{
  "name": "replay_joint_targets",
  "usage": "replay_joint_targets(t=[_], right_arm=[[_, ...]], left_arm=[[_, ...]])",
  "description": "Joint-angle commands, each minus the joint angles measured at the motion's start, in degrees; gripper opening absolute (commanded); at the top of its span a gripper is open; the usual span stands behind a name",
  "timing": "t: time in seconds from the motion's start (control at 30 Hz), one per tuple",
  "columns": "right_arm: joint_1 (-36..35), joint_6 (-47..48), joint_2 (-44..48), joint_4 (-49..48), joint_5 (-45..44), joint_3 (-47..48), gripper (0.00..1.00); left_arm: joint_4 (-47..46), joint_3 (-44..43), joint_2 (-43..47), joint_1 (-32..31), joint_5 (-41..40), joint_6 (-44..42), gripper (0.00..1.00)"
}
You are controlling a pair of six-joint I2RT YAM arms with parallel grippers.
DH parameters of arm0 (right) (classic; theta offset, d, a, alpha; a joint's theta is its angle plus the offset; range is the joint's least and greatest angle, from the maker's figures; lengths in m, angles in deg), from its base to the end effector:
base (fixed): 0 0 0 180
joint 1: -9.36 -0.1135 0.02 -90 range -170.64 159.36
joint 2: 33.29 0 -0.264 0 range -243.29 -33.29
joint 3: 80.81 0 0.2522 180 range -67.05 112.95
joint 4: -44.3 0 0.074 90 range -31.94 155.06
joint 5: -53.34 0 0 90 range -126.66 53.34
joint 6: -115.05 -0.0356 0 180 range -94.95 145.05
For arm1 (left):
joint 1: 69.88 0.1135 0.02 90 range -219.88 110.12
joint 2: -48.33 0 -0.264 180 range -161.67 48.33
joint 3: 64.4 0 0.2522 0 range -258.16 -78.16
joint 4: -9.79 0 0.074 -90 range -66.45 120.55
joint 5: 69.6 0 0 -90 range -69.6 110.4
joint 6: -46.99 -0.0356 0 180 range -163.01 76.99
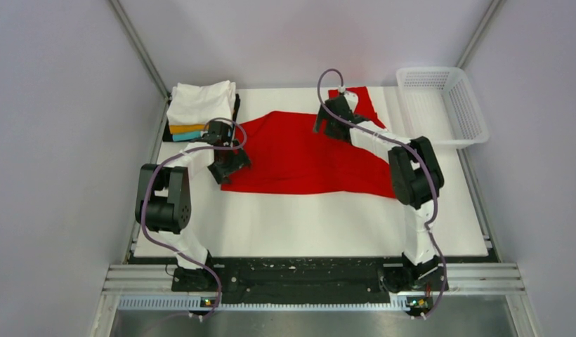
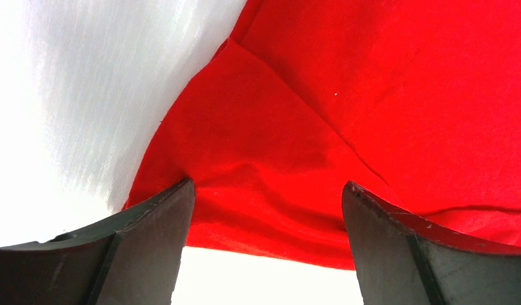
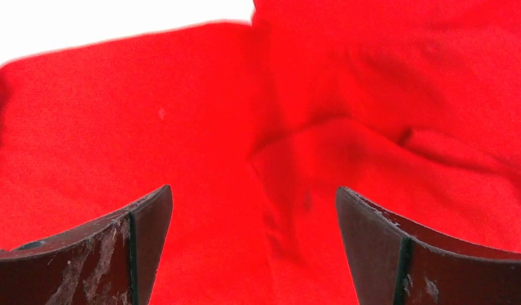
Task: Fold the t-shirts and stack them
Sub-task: Fold the flattened tshirt in 1/3 of the way
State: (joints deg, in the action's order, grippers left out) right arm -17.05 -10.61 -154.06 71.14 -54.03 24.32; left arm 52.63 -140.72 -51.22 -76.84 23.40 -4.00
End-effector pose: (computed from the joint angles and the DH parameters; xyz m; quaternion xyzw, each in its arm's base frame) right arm 0.4324 0.2029 0.1994 0.1336 0.8969 0.0869 0.4125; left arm 0.3373 -0.0430 0.1742 -0.2648 0.9414 -0.1045 0.1808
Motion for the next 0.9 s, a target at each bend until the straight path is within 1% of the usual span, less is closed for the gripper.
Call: replay_joint_targets(t=[0.0, 0.13, 0.2, 0.43, 0.53, 0.67, 0.77, 0.87], right_arm=[[0.40, 3.12, 12.11, 2.35, 1.88, -6.86, 0.98], [0.46, 4.40, 21.66, 3.62, 1.83, -18.92, 0.99], [0.43, 4.67, 24.81, 3.72, 0.60, -24.71, 0.99], [1.38, 1.95, 28.51, 4.65, -1.54, -36.56, 0.99], [1.43, 2.00, 29.66, 2.42, -1.20, -41.30, 0.99], [1.31, 2.09, 32.05, 2.86, 1.02, -46.73, 0.99], [0.66, 1.07, 36.67, 6.48, 2.61, -51.14, 0.99], [-1.23, -0.89, 43.92, 10.95, 3.30, -56.04, 0.99]], left_arm=[[-0.16, 0.50, 0.20, 0.02, 1.43, -0.49, 0.90], [-0.91, 0.68, 0.64, 0.00, 2.31, -0.41, 0.90], [-1.47, 0.98, 0.65, -0.02, 2.59, -0.21, 0.90], [-2.66, 4.09, 1.41, 0.00, 1.92, 0.49, 0.90], [-3.65, 7.89, 3.38, 0.02, 1.44, 1.03, 0.90], [-4.52, 14.46, 8.37, 0.02, 1.13, 2.08, 0.90], [-4.76, 20.04, 13.24, -0.18, 1.92, 3.24, 0.90], [-3.44, 25.72, 19.71, -1.11, 1.39, 5.57, 0.90]])
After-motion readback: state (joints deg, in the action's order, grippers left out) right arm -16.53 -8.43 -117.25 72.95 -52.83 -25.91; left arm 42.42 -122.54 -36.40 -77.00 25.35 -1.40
